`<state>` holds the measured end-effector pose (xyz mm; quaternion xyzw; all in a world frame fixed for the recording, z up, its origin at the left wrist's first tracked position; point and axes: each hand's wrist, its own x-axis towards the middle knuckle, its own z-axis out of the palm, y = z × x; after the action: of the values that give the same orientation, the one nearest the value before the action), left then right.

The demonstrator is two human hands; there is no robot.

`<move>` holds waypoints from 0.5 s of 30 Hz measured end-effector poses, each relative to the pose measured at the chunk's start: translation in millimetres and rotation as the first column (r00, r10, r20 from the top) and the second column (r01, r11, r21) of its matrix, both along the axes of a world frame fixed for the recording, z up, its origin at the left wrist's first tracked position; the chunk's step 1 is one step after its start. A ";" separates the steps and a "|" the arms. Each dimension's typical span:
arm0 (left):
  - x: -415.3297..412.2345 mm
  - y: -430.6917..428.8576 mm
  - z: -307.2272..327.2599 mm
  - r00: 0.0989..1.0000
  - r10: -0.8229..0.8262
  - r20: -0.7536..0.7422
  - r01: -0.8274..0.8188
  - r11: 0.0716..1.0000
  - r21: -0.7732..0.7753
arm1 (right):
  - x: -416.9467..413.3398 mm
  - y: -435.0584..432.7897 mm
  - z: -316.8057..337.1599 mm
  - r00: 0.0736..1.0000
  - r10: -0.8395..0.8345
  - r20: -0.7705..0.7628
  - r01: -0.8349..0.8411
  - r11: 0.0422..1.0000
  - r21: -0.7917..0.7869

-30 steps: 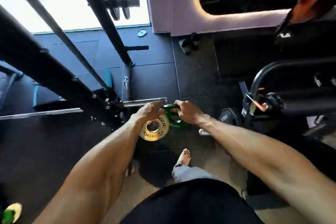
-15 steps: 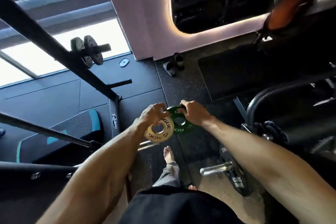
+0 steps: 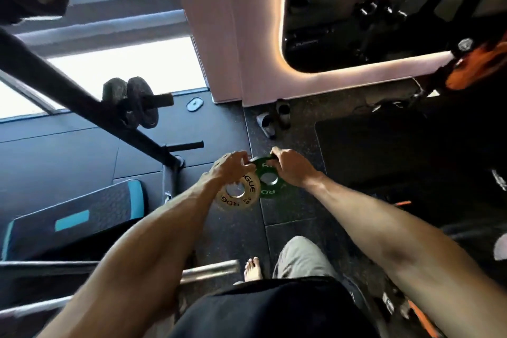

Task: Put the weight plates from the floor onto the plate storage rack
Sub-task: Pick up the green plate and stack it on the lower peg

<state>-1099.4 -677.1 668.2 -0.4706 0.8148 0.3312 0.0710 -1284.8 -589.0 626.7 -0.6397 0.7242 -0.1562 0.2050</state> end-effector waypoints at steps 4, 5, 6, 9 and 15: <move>-10.5 -49.9 -5.1 0.997 0.067 0.040 -0.067 0.998 0.002 | -19.0 -65.1 -6.1 0.996 0.094 0.013 -0.094 0.996 0.008; -13.6 -62.4 -7.1 0.994 0.098 0.052 -0.099 0.995 0.018 | -25.5 -83.8 -7.4 0.992 0.124 0.025 -0.124 0.992 0.006; -16.1 -74.5 -7.7 0.989 0.130 0.066 -0.131 0.991 0.021 | -31.1 -102.0 -9.0 0.987 0.158 0.029 -0.158 0.987 0.000; -24.3 -104.6 -8.4 0.965 0.240 0.106 -0.238 0.971 -0.025 | -41.8 -157.9 -7.1 0.955 0.296 0.020 -0.296 0.955 -0.009; -32.1 -139.0 2.9 0.882 0.465 0.079 -0.463 0.885 -0.044 | -47.7 -246.8 8.7 0.854 0.518 0.058 -0.519 0.854 0.016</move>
<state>-1131.4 -816.1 671.1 -0.6667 0.6784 0.3081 0.0194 -1332.5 -835.8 635.4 -0.8036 0.5219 -0.1006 0.2680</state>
